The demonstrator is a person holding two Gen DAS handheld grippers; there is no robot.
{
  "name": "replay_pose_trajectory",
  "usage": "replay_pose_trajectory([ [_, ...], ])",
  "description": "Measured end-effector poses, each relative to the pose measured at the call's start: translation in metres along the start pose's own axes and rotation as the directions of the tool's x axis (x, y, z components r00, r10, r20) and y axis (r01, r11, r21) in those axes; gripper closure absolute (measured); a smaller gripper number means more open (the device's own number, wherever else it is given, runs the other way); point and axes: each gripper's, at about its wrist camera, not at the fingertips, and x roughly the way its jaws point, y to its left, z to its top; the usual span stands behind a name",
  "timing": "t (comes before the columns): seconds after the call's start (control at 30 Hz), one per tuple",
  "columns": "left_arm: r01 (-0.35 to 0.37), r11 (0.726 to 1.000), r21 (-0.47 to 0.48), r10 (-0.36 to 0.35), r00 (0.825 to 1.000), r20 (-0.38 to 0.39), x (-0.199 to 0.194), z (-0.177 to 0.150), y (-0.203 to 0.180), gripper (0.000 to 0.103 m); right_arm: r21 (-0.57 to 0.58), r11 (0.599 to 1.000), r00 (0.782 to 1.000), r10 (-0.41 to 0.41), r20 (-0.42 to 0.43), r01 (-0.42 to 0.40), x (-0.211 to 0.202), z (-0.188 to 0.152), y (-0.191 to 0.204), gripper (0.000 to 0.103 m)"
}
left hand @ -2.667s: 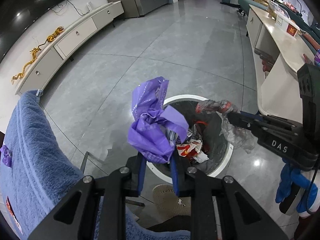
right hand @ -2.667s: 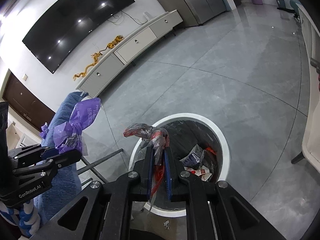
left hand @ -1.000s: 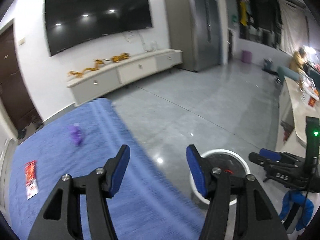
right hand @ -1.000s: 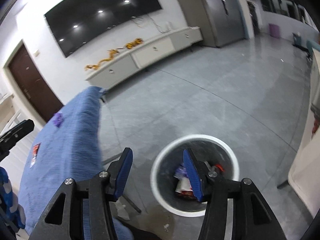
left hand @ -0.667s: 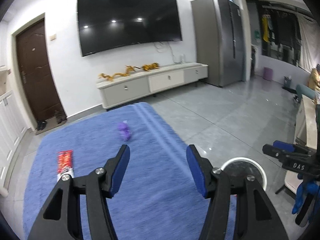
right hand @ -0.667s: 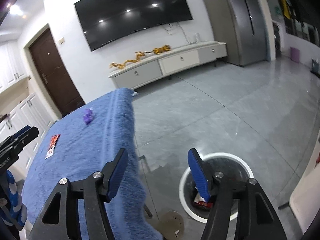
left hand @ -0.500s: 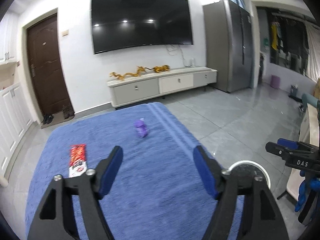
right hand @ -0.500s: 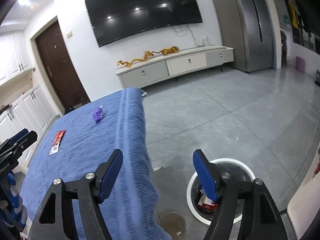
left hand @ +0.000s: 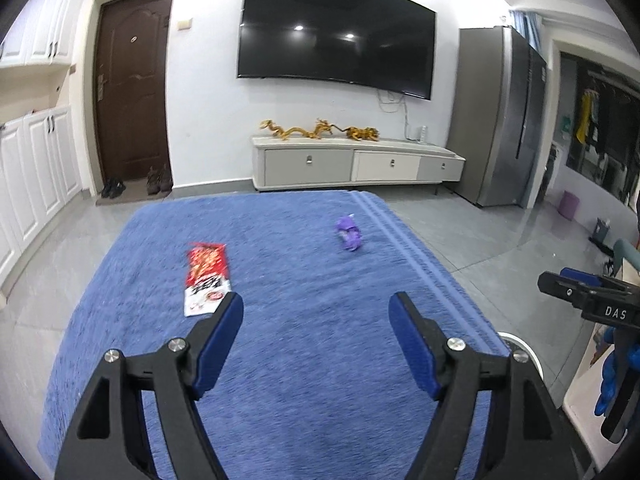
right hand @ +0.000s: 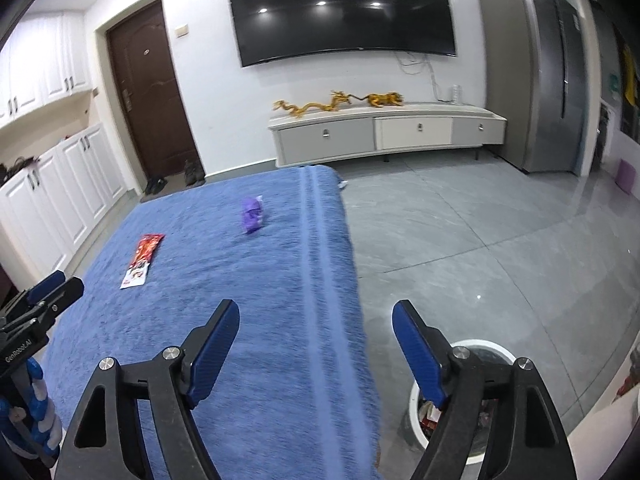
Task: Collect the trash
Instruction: 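Move both tools back over the red snack packet and purple wrapper, then grasp the red snack packet with the left tool while the right grasps the purple wrapper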
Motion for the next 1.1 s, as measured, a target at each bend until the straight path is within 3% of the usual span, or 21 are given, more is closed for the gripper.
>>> replay_pose_trajectory([
  [0.43,-0.055,0.988,-0.141,0.049,0.998,-0.046,0.013,-0.015,0.069,0.029,-0.063,0.995,0.996,0.07,-0.059,-0.074,0.036,0.001,0.048,0.025],
  [0.8,-0.116,0.986,-0.121,0.1,0.986,-0.13,0.033,-0.024,0.091,0.029,-0.048,0.995,0.993,0.087,-0.077,-0.091,0.048,0.003,0.045,0.025],
  [1.0,-0.165,0.973,-0.163,0.135,0.974,-0.179,0.045,-0.026,0.13,0.029,-0.022,0.994,0.991,0.104,-0.086,-0.106,0.062,0.007,0.034,0.025],
  [1.1,-0.15,0.972,-0.18,0.115,0.975,-0.191,0.053,-0.019,0.142,0.029,-0.007,0.993,0.988,0.119,-0.095,-0.12,0.075,0.011,0.029,0.025],
])
